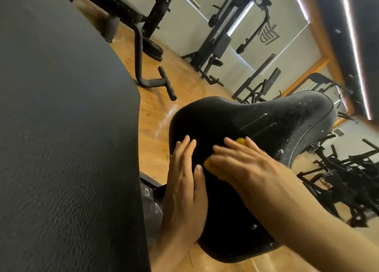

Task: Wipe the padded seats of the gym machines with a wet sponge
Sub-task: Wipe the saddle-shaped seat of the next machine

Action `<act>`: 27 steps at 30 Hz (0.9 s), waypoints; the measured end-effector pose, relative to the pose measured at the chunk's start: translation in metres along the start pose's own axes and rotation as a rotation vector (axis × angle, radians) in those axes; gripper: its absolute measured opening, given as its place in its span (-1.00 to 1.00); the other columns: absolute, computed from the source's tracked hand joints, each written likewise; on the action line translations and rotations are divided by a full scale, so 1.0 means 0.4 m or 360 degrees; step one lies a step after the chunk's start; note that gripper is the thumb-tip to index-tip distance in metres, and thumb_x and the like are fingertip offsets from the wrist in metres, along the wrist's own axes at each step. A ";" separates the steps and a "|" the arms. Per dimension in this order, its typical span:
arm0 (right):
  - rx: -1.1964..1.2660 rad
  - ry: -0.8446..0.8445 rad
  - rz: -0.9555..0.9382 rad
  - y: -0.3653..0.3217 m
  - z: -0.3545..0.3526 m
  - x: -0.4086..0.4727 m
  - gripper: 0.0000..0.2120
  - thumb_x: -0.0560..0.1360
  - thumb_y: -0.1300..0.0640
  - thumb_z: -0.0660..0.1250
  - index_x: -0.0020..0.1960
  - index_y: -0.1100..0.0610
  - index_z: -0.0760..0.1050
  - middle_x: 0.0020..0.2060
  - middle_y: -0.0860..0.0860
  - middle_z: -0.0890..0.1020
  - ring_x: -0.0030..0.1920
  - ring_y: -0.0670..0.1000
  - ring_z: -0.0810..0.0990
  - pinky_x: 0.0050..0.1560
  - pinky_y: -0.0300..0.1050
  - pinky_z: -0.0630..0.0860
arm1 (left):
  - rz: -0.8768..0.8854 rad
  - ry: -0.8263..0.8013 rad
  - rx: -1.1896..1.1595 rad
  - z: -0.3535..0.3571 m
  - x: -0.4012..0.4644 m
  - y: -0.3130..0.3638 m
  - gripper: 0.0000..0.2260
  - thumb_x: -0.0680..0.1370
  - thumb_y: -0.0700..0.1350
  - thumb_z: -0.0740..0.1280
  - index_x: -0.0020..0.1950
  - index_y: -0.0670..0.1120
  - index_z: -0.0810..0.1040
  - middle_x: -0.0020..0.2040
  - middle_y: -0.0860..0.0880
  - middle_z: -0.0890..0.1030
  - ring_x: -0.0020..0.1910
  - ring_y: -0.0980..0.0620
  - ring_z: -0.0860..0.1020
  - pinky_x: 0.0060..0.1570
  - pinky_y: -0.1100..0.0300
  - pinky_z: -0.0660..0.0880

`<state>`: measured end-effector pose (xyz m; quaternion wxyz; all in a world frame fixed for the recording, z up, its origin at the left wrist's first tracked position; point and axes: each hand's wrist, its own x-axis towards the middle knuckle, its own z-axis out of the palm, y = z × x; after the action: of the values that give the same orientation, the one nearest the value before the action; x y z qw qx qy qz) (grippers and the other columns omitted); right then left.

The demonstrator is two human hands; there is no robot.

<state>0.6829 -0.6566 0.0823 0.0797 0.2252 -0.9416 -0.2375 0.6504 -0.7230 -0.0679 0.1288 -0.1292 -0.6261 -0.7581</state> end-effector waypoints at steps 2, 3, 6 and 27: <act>-0.0090 -0.0155 0.0112 0.017 -0.012 0.103 -0.68 0.61 0.09 0.14 0.32 0.01 0.49 0.37 0.02 0.48 0.47 0.12 0.30 0.50 0.11 0.08 | -0.0003 0.0012 -0.0032 0.001 -0.003 0.001 -0.52 0.63 0.12 -0.05 0.57 0.16 0.09 0.54 0.36 0.05 0.50 0.42 -0.07 0.42 0.39 0.00; -0.0110 -0.0176 0.0157 0.023 -0.010 0.143 -0.67 0.63 0.09 0.15 0.38 -0.01 0.43 0.40 0.00 0.43 0.50 0.09 0.23 0.51 0.06 0.04 | 0.0005 0.0019 -0.0037 0.000 -0.005 -0.001 -0.52 0.63 0.12 -0.05 0.58 0.15 0.08 0.55 0.34 0.06 0.50 0.41 -0.05 0.43 0.37 0.01; -0.0113 -0.0265 0.0076 0.046 -0.006 0.122 -0.66 0.63 0.09 0.15 0.39 -0.02 0.42 0.43 0.00 0.40 0.53 0.10 0.18 0.55 0.07 -0.04 | 0.0017 0.0015 -0.0011 -0.003 -0.003 -0.005 -0.51 0.64 0.11 -0.05 0.58 0.14 0.07 0.55 0.34 0.06 0.51 0.39 -0.04 0.44 0.37 0.02; 0.0103 -0.0239 -0.0078 0.027 0.008 0.128 -0.64 0.63 0.07 0.16 0.41 -0.06 0.38 0.49 -0.09 0.30 0.56 -0.02 0.03 0.45 -0.11 -0.25 | -0.0082 0.0010 -0.0003 -0.015 -0.006 0.017 -0.47 0.57 0.21 -0.02 0.56 0.27 0.01 0.49 0.47 0.00 0.50 0.42 -0.05 0.46 0.24 0.06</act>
<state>0.6324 -0.6707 0.0868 -0.0043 0.2322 -0.9462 -0.2251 0.6548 -0.7300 -0.0639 0.1112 -0.1108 -0.6281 -0.7621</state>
